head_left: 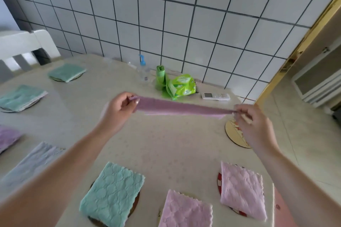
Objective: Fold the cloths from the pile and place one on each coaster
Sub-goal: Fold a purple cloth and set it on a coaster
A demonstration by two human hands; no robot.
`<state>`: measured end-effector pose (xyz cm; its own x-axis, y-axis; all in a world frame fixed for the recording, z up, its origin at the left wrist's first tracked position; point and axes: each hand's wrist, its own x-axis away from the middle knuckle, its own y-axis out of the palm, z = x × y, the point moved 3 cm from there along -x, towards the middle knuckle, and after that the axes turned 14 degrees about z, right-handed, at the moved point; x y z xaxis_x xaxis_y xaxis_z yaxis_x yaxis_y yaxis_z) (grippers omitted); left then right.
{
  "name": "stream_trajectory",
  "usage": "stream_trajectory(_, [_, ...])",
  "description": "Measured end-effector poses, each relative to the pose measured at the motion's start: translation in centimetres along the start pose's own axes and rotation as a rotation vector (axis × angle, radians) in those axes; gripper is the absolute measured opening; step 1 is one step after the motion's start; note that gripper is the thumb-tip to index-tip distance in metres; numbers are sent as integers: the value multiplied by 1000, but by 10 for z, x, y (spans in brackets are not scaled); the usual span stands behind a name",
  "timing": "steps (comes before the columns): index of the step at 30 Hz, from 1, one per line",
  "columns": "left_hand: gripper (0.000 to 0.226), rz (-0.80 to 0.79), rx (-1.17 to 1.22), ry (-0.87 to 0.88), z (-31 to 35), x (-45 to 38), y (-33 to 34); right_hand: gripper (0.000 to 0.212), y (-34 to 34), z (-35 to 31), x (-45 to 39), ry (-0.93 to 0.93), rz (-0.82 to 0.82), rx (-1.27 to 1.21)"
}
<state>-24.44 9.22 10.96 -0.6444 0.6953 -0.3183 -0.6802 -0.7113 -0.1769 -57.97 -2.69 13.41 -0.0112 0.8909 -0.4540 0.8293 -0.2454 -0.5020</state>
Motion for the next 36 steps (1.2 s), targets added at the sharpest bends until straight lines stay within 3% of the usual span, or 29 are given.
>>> stream_trajectory(2, [9,-42,-91,-58,-27,20,3,10,10,24,23,34,-87,44])
stream_trajectory(5, [29,-135,-198,-170,-66,56,9,12,21,59,64,201,-238,88])
stream_trajectory(9, [24,-239,-315,-310,-109,94,14,13,26,85,101,242,-324,254])
stream_trajectory(18, [22,-172,-398,-393,-152,69,31,14,75,116,72,364,-412,275])
stream_trajectory(24, [6,-125,-511,-384,-174,31,55,11,127,127,29,368,-447,304])
stream_trajectory(36, [11,-70,-650,-438,-199,0,79,17,175,162,-2,369,-497,371])
